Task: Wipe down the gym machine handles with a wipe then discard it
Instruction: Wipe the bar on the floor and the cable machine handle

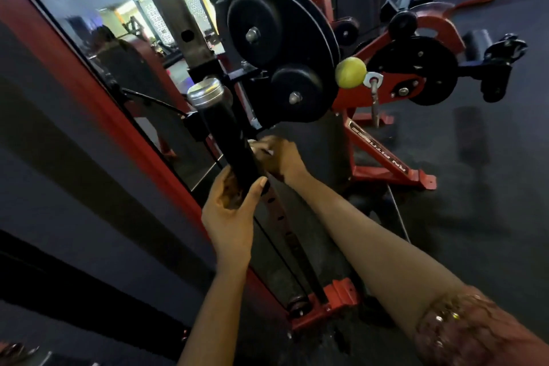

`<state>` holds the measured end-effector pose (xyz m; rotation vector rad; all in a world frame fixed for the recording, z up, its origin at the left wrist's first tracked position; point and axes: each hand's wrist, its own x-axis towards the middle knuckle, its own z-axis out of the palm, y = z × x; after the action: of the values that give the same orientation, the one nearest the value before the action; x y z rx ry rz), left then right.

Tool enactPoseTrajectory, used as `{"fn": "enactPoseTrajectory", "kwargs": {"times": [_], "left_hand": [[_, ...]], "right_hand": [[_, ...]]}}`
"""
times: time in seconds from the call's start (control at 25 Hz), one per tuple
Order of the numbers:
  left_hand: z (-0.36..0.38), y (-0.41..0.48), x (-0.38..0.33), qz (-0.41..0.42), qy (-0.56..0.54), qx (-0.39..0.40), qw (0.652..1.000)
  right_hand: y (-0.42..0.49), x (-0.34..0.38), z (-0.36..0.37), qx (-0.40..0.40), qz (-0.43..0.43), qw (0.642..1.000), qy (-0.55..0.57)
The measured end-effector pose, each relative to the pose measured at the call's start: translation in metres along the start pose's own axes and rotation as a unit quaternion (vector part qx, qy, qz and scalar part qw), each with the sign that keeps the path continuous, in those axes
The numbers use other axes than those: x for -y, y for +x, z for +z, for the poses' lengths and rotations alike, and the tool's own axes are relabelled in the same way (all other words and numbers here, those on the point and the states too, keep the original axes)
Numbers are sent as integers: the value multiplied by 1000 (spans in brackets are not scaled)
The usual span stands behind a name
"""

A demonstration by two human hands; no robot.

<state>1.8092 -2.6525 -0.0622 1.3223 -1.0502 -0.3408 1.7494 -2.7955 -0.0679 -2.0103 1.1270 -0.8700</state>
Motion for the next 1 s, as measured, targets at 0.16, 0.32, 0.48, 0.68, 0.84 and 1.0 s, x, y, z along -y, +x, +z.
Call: {"fn": "enactPoseTrajectory", "kwargs": {"times": [0.16,0.32,0.48,0.68,0.84,1.0], "left_hand": [[1,-2,-3,-12,7,-2,1000],[3,-4,-4,-18,10,-18,1000],[6,-7,-5,-18,6,-30,999],[9,-11,-2,-9,2,-47,999],[8,-9,4,15,19,-43,999],[7,-7,11,8,19,-33,999]], "right_hand": [[-9,1,-10,-1,-35,999,-8],[-52,-7,-17,-15,-144,987,67],[-59,-10,-34,23,-157,986,42],[6,5,-33,93,-119,988,-17],[-4,-2,-21,38,-113,992,-31],[-45,4,-20,-23,-143,989,-16]]}}
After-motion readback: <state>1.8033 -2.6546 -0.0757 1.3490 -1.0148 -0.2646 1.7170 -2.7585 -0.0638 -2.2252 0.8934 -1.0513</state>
